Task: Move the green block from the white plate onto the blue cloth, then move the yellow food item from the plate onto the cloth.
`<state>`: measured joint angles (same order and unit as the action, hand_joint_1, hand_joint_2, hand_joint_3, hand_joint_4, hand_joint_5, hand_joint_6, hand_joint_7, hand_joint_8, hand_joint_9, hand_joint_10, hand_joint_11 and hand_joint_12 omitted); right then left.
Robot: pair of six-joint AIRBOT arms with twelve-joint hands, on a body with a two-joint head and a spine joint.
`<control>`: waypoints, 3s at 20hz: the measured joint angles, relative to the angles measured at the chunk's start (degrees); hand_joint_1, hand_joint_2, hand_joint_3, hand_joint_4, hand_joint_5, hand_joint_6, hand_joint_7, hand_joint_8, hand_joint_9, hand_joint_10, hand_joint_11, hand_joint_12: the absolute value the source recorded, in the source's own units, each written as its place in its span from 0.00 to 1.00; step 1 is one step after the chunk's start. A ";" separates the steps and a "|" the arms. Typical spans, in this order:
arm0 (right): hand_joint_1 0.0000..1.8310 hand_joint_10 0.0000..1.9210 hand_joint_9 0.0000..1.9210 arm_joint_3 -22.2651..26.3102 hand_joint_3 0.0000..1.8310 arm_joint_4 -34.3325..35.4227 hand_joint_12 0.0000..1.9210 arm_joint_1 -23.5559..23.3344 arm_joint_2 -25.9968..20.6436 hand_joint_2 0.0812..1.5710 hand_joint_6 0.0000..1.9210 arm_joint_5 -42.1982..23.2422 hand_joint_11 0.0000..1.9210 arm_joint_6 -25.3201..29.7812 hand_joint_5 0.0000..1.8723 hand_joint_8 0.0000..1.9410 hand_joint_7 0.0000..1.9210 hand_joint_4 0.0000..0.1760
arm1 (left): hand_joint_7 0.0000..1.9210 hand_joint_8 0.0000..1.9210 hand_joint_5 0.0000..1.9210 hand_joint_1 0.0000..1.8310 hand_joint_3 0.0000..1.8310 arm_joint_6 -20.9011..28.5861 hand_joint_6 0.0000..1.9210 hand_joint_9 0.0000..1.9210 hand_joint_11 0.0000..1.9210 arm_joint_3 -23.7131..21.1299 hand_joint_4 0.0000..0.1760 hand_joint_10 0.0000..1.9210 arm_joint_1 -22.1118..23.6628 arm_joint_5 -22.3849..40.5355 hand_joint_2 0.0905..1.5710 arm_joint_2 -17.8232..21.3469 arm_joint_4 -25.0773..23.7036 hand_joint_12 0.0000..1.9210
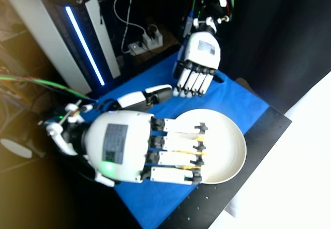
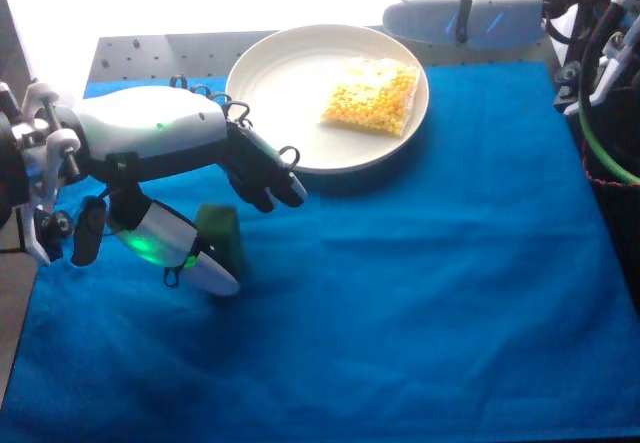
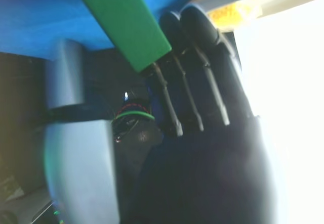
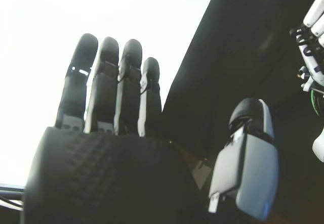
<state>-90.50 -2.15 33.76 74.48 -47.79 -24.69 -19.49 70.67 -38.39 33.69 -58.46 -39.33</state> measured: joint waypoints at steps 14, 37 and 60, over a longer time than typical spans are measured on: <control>0.24 0.02 0.26 -5.62 0.00 -7.50 0.62 -0.83 3.67 0.53 0.00 4.70 0.03 0.02 0.20 0.01 0.24 0.00 | 0.14 0.00 0.10 0.42 0.00 -2.67 0.00 0.15 0.04 4.02 0.99 0.00 7.72 0.81 0.45 1.77 4.50 0.24; 0.27 0.00 0.22 -15.39 0.00 -26.03 0.70 -7.13 12.94 0.56 0.00 19.32 0.00 0.26 0.17 0.00 0.21 0.00 | 0.16 0.01 0.12 0.46 0.01 -11.39 0.01 0.17 0.08 10.62 0.92 0.00 22.21 -14.25 0.52 -1.57 8.50 0.22; 0.36 0.53 0.20 -15.96 0.00 -28.94 0.90 -4.59 14.93 0.63 0.00 20.13 0.09 0.26 0.10 0.17 0.31 0.00 | 0.14 0.00 0.11 0.45 0.00 -11.15 0.00 0.15 0.02 10.60 0.94 0.00 21.81 -14.19 0.55 -2.03 8.55 0.27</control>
<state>-106.45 -31.09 29.17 89.41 -27.66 -24.43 -30.63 81.28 -16.58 19.51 -60.49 -30.79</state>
